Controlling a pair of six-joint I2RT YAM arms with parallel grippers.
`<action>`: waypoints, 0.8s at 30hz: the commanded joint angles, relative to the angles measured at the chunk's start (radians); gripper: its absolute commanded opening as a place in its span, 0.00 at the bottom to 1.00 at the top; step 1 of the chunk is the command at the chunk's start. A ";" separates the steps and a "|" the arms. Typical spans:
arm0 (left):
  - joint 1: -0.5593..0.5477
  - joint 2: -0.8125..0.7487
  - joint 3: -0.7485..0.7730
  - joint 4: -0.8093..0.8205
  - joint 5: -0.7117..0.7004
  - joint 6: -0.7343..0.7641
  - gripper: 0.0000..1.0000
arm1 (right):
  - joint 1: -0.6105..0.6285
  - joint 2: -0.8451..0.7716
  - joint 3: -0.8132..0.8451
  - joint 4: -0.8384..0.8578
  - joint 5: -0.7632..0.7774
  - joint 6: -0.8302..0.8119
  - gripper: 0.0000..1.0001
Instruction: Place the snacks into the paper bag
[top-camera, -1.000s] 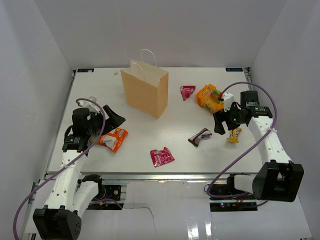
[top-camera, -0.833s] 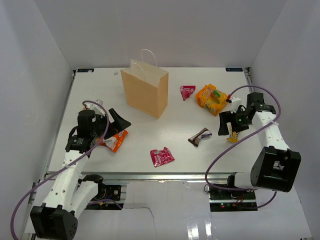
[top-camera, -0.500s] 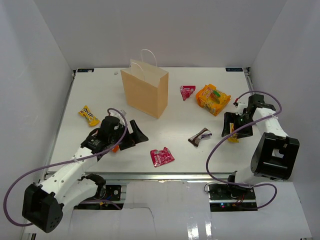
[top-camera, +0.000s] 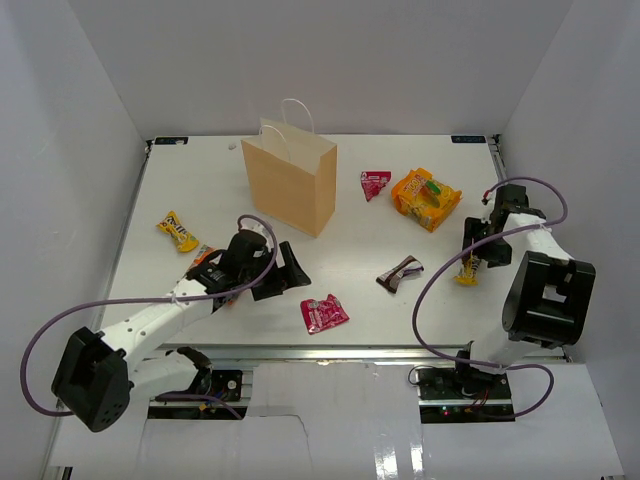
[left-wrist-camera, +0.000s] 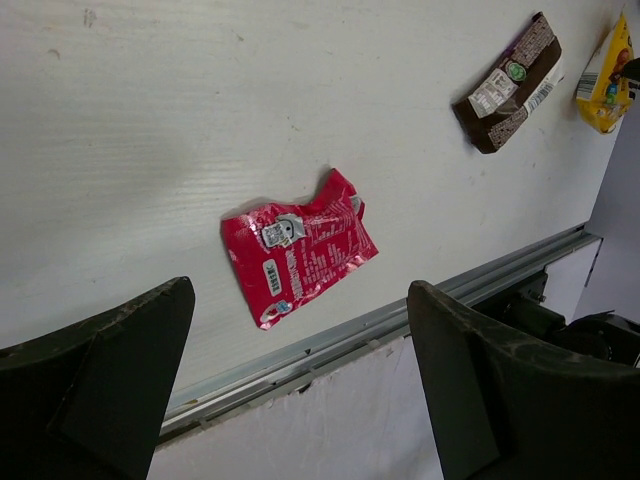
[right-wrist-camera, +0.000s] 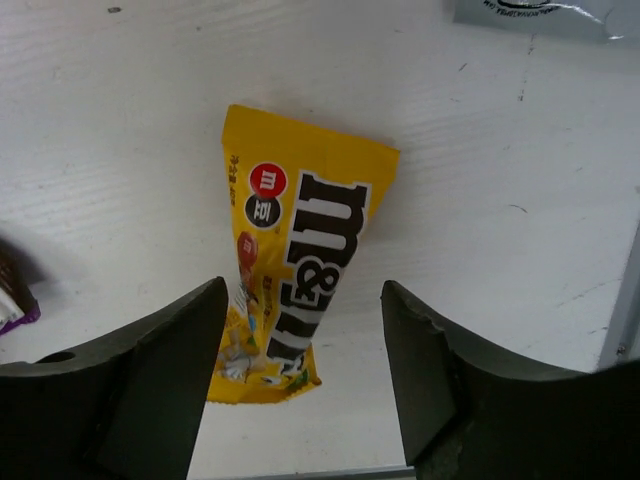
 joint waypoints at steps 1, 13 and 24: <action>-0.027 0.043 0.073 0.035 -0.027 0.015 0.98 | -0.004 0.046 -0.006 0.068 0.007 0.036 0.67; -0.127 0.135 0.118 -0.051 -0.120 -0.006 0.98 | -0.007 0.036 -0.085 0.074 -0.154 0.028 0.33; -0.192 0.173 0.121 -0.080 -0.149 -0.014 0.98 | 0.019 -0.148 0.034 0.070 -0.542 -0.243 0.15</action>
